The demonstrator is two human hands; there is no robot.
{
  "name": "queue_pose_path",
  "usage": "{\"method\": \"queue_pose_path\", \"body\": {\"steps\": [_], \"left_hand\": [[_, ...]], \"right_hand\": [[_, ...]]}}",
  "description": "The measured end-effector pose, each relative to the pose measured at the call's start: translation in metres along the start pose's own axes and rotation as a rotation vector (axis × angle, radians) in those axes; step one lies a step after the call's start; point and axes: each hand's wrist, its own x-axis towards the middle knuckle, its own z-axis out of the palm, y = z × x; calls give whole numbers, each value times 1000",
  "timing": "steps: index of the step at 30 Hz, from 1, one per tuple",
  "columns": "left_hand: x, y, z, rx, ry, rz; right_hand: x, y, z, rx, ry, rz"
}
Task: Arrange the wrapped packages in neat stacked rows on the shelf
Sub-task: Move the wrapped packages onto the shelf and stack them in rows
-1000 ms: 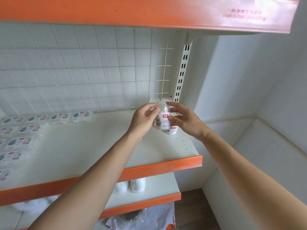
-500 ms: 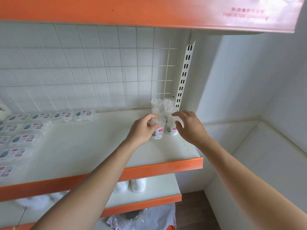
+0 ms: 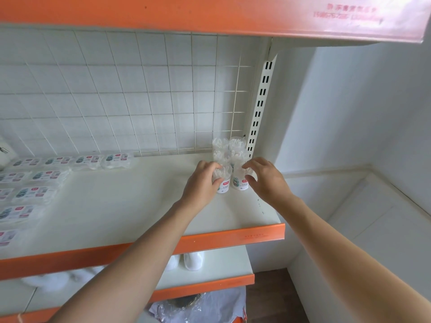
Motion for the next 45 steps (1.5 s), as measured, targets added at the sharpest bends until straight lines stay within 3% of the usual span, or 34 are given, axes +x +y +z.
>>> {"method": "queue_pose_path", "body": {"steps": [45], "left_hand": [[-1, 6, -3, 233, -29, 44]], "right_hand": [[-6, -8, -4, -114, 30, -11]]}}
